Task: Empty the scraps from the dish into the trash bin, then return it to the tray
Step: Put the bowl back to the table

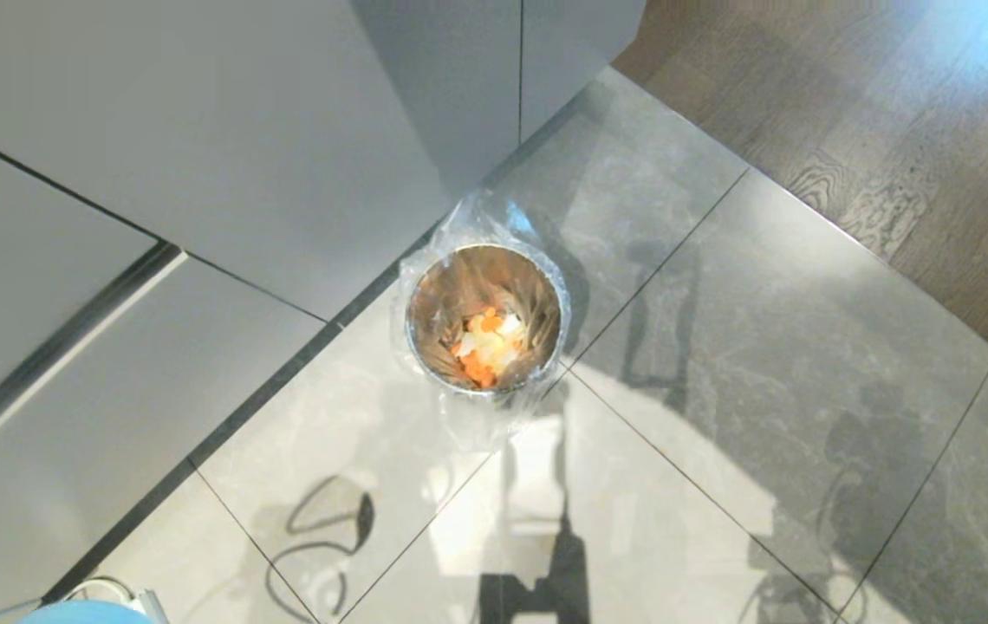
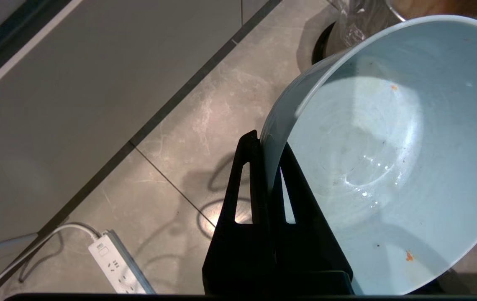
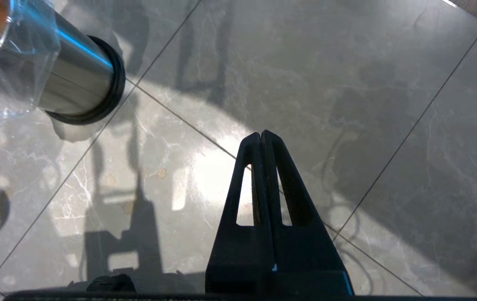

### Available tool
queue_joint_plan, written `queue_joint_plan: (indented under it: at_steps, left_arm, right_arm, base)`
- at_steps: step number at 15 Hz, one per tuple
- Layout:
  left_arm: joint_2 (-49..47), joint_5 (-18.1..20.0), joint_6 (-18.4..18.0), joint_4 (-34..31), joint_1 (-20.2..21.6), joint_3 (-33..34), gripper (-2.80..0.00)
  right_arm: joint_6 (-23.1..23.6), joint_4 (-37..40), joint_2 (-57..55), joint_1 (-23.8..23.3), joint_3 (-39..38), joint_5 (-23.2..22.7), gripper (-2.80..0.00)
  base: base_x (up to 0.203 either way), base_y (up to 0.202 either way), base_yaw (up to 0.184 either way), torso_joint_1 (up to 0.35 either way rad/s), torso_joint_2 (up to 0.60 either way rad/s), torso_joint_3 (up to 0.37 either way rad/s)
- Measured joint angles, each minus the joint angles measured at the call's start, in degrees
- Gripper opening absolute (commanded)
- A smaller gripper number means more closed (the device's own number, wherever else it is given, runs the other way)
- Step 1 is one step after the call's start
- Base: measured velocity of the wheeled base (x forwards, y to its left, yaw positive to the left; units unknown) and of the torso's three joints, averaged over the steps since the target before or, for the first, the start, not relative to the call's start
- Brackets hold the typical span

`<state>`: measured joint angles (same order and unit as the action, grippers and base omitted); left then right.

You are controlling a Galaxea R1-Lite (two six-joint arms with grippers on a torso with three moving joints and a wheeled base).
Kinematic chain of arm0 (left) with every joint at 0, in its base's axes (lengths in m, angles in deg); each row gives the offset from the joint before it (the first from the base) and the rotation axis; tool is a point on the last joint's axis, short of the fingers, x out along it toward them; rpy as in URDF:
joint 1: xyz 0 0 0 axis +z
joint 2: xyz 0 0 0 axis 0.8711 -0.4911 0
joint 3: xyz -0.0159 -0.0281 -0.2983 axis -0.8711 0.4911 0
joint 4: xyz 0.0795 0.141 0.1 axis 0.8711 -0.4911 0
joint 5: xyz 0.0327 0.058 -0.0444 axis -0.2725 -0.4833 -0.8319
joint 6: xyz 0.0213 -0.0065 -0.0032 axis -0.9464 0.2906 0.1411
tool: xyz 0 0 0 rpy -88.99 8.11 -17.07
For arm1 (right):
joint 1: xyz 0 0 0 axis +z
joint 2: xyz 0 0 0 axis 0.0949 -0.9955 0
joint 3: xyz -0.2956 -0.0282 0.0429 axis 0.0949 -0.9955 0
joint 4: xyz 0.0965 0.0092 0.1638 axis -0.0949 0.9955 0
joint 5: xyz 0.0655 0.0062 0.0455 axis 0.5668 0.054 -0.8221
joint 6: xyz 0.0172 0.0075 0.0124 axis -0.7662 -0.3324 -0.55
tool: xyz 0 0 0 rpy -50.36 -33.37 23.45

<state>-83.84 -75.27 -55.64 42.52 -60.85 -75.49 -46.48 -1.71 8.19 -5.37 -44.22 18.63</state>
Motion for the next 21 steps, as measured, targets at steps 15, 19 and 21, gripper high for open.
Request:
queue_joint_plan:
  at_steps: [15,19,21]
  left_arm:
    - [0.0,-0.2,0.1,-0.1,0.0,0.0,-2.8]
    - [0.0,-0.2,0.2,0.0,0.0,0.0,-2.8]
    - [0.0,-0.2,0.2,0.0,0.0,0.0,-2.8]
  right_arm:
    - [-0.1,0.0,0.0,0.0,0.0,0.0,-2.8]
    - [0.0,0.0,0.0,0.0,0.0,0.0,-2.8]
    - [0.0,0.0,0.0,0.0,0.0,0.0,-2.8]
  base:
    - [0.0,0.0,0.0,0.003,0.0,0.202]
    - [0.0,0.0,0.0,0.0,0.0,0.204]
    - [0.0,0.0,0.0,0.003,0.0,0.204]
